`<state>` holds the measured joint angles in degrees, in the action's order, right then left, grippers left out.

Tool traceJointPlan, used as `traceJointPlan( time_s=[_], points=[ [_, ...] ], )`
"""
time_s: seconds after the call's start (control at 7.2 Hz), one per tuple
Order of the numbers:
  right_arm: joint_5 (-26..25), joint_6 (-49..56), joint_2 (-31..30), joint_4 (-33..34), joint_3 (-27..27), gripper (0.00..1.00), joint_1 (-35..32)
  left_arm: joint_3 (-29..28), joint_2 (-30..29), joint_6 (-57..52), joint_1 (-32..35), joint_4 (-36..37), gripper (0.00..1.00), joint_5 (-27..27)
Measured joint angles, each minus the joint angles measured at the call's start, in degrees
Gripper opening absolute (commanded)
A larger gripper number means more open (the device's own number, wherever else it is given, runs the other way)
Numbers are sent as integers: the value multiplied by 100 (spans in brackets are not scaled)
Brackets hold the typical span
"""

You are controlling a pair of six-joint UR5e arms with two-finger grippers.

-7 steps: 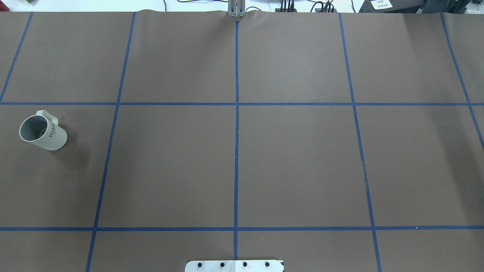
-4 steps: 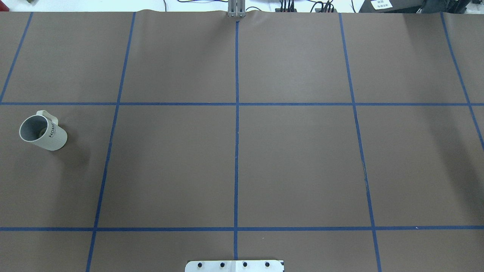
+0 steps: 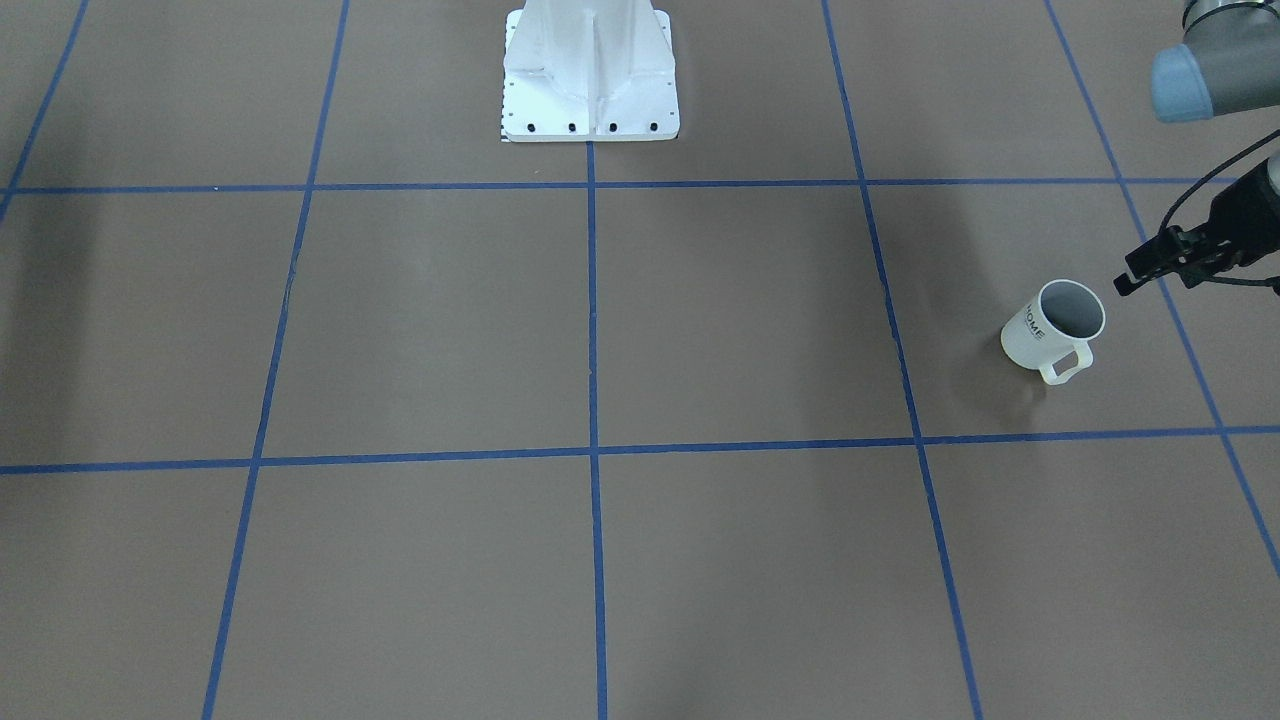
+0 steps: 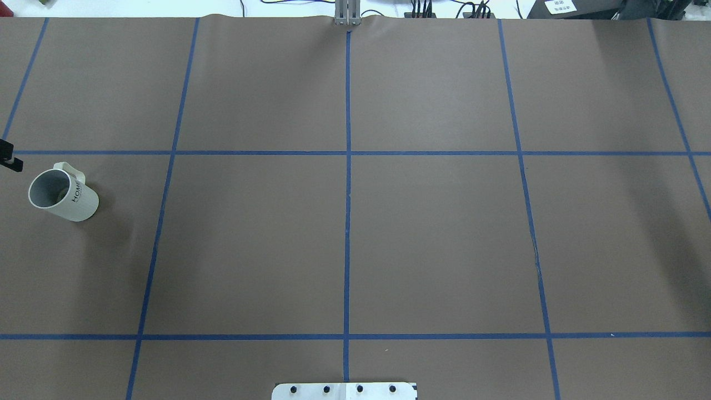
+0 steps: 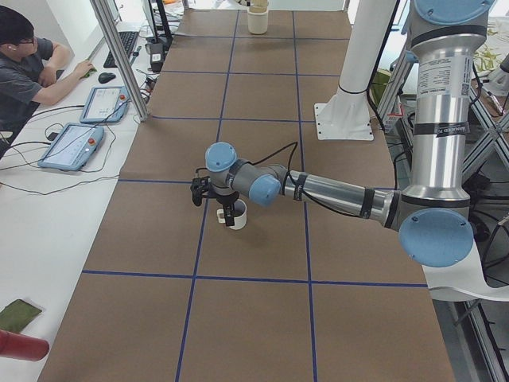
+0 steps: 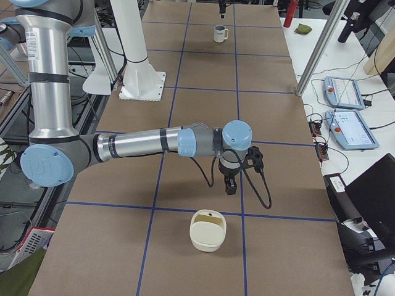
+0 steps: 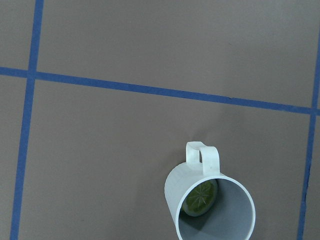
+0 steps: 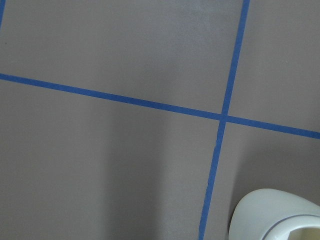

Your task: Left arm hands cup to right arm to dump lemon

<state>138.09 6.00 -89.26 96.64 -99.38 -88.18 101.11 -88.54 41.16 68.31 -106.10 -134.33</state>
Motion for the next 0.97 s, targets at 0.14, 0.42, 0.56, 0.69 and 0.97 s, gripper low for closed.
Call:
traceJointPlan(
  time_s=[0.14, 0.42, 0.56, 0.69, 0.97],
  points=[
    [3, -34, 6, 1, -22, 100, 0, -78, 2, 338, -262, -277, 100, 204],
    [-1, -60, 12, -4, -74, 100, -1, -427, -12, 694, -549, -872, 100, 348],
    [-1, -65, 12, -5, -106, 100, -1, -604, -36, 715, -580, -1028, 99, 378],
    [-1, -70, 8, -3, -135, 100, -1, -735, -55, 710, -620, -1121, 77, 407],
    [4, -72, 6, 1, -152, 100, -5, -847, -60, 723, -752, -1165, 0, 443]
  ],
)
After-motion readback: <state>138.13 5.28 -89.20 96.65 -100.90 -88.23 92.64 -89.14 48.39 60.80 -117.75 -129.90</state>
